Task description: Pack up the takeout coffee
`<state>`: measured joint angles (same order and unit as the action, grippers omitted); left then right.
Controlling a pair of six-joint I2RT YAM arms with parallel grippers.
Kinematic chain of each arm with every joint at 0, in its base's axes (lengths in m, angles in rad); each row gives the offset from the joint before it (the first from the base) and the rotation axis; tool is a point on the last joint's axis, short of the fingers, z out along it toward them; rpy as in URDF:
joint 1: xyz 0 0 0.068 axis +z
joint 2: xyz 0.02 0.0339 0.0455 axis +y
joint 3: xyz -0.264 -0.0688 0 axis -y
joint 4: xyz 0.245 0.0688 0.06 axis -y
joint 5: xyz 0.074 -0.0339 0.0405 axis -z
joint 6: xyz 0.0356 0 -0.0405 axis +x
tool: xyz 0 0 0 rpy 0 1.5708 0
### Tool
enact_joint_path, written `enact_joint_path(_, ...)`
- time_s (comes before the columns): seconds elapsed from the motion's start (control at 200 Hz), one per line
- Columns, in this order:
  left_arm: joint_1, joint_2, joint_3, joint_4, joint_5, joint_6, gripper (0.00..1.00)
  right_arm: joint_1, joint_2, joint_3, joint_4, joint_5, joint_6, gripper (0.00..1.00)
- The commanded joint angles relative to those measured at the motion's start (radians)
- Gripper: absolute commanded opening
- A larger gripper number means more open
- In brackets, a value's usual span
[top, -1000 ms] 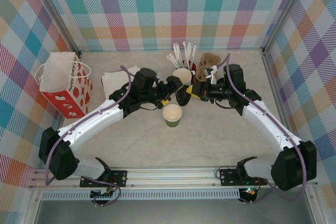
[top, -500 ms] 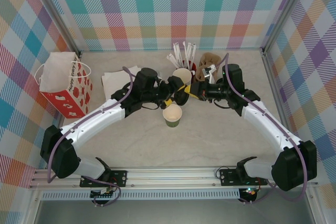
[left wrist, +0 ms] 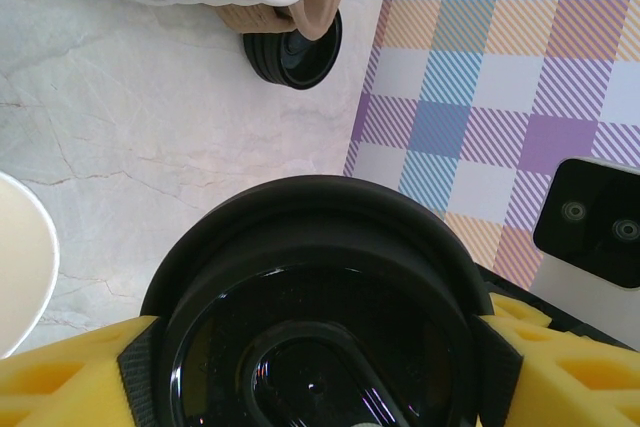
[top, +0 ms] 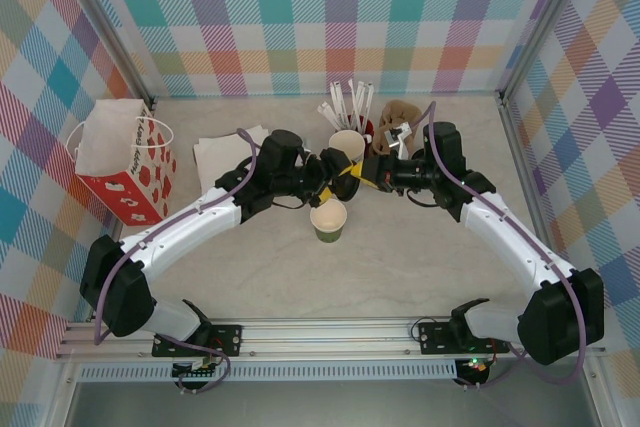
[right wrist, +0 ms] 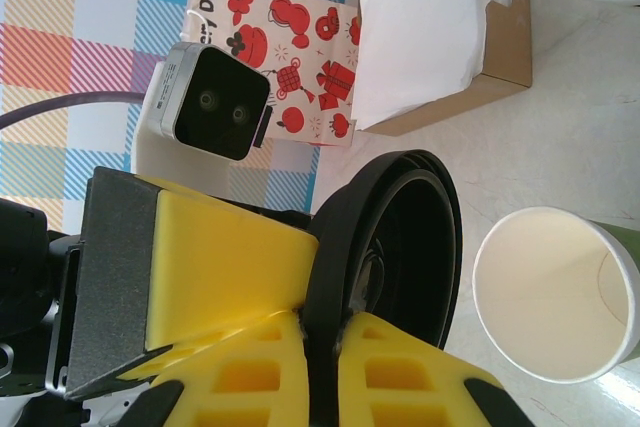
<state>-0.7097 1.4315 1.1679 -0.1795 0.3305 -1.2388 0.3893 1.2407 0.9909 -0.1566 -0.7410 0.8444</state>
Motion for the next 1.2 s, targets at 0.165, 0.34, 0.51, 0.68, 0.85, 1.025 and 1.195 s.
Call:
enact_joint_path(0.165, 0.007, 0.001, -0.01, 0.038, 0.02, -0.008, 0.75, 0.018, -0.01, 0.0, 0.024, 0.003, -0.027, 0.08)
enact_joint_path(0.34, 0.008, -0.002, -0.006, 0.003, 0.0, 0.014, 0.72, 0.019, -0.026, -0.004, -0.01, 0.022, -0.053, 0.16)
enact_joint_path(0.51, 0.007, -0.001, 0.007, -0.055, -0.029, 0.055, 0.7, 0.019, -0.044, -0.005, -0.031, 0.02, -0.06, 0.22)
enact_joint_path(0.68, 0.008, -0.001, 0.044, -0.198, -0.088, 0.138, 0.68, 0.019, -0.082, -0.001, -0.118, 0.063, -0.113, 0.32)
enact_joint_path(0.85, 0.0, 0.002, 0.111, -0.379, -0.164, 0.258, 0.64, 0.02, -0.124, 0.013, -0.232, 0.153, -0.174, 0.42)
enact_joint_path(1.025, -0.043, 0.045, 0.209, -0.565, -0.263, 0.382, 0.61, 0.02, -0.138, 0.083, -0.489, 0.431, -0.289, 0.46)
enact_joint_path(1.195, -0.093, 0.113, 0.284, -0.676, -0.366, 0.448, 0.59, 0.017, -0.117, 0.108, -0.655, 0.671, -0.343, 0.48)
